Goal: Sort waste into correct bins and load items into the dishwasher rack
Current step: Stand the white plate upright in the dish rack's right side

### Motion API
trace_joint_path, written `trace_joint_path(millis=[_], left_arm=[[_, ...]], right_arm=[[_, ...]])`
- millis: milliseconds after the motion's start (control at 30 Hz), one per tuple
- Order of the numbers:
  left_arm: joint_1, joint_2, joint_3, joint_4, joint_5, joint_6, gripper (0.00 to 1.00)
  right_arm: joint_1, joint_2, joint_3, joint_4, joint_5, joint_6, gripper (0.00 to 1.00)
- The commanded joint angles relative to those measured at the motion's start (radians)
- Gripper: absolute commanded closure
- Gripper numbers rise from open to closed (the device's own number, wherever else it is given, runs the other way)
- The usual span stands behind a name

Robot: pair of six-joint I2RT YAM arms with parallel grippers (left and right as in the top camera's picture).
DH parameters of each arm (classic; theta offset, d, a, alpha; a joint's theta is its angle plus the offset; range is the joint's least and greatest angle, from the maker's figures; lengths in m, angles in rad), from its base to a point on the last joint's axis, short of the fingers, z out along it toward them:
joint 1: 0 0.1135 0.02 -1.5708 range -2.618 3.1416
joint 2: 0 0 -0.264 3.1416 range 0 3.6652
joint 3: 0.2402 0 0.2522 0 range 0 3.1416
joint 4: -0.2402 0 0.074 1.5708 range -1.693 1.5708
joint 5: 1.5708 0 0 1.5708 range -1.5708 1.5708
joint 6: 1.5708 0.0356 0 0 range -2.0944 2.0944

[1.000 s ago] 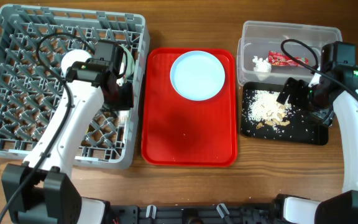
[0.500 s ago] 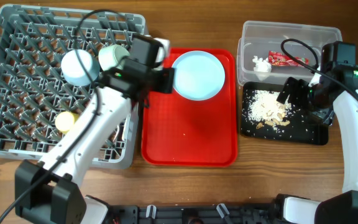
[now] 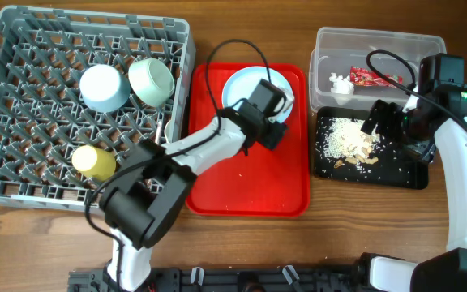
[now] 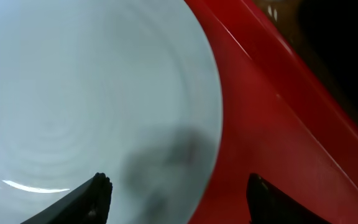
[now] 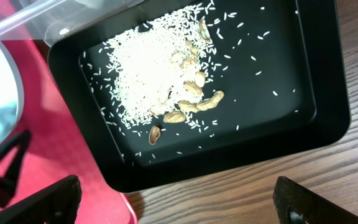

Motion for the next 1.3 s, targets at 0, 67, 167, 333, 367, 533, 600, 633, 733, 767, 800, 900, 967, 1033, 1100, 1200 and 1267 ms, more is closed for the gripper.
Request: trace_joint_path(millis=[0, 67, 167, 333, 367, 533, 600, 633, 733, 767, 800, 900, 967, 1033, 1100, 1200, 1267], left_arm=[[-0.019, 0.034, 0.005, -0.006, 0.008, 0.028, 0.38], [-0.022, 0.034, 0.003, -0.023, 0.008, 0.027, 0.50], [-0.022, 0.034, 0.003, -0.047, 0.007, 0.027, 0.89], [-0.027, 0.016, 0.006, -0.048, 0.008, 0.026, 0.96], [-0.033, -0.008, 0.007, -0.051, 0.008, 0.026, 0.96], [-0.032, -0.187, 0.007, -0.106, 0.008, -0.049, 0.96], [-0.024, -0.312, 0.007, -0.171, 0.008, -0.083, 0.96], [-0.019, -0.365, 0.007, -0.198, 0.008, -0.083, 0.96], [0.015, -0.523, 0.007, -0.263, 0.008, -0.117, 0.96], [0.039, -0.576, 0.007, -0.279, 0.008, -0.157, 0.96], [0.062, -0.616, 0.007, -0.291, 0.010, -0.188, 0.96], [0.176, -0.715, 0.007, -0.332, 0.156, -0.257, 0.96], [0.286, -0.738, 0.007, -0.376, 0.309, -0.340, 0.96], [0.384, -0.732, 0.006, -0.420, 0.477, -0.380, 0.96], [0.491, -0.722, 0.006, -0.476, 0.647, -0.404, 0.96], [0.618, -0.710, 0.004, -0.547, 0.735, -0.399, 0.96], [0.671, -0.700, 0.003, -0.573, 0.798, -0.370, 0.96]], right_arm=[[-0.003, -0.019, 0.017, 0.003, -0.010, -0.017, 0.00], [-0.003, -0.019, 0.017, 0.003, -0.010, -0.017, 0.00], [-0.003, -0.019, 0.017, 0.002, -0.017, -0.018, 0.00], [-0.003, -0.019, 0.017, -0.003, -0.017, -0.020, 0.00], [-0.003, -0.019, 0.017, -0.002, -0.017, -0.019, 0.00], [-0.003, -0.019, 0.017, -0.002, -0.017, -0.019, 0.00], [-0.003, -0.019, 0.017, -0.002, -0.017, -0.019, 0.00], [-0.003, -0.019, 0.017, -0.002, -0.017, -0.019, 0.00], [-0.003, -0.019, 0.017, -0.002, -0.017, -0.019, 0.00], [-0.003, -0.019, 0.017, -0.002, -0.017, -0.020, 0.00], [-0.003, -0.019, 0.017, -0.002, -0.016, -0.020, 0.00], [-0.003, -0.019, 0.017, -0.002, -0.017, -0.019, 0.00], [-0.003, -0.019, 0.017, -0.003, -0.017, -0.019, 0.00], [-0.003, -0.019, 0.017, -0.005, -0.017, -0.019, 0.00], [-0.003, -0.019, 0.017, -0.005, -0.017, -0.019, 0.00], [-0.003, -0.019, 0.017, -0.005, -0.017, -0.019, 0.00], [-0.003, -0.019, 0.017, -0.005, -0.017, -0.019, 0.00]])
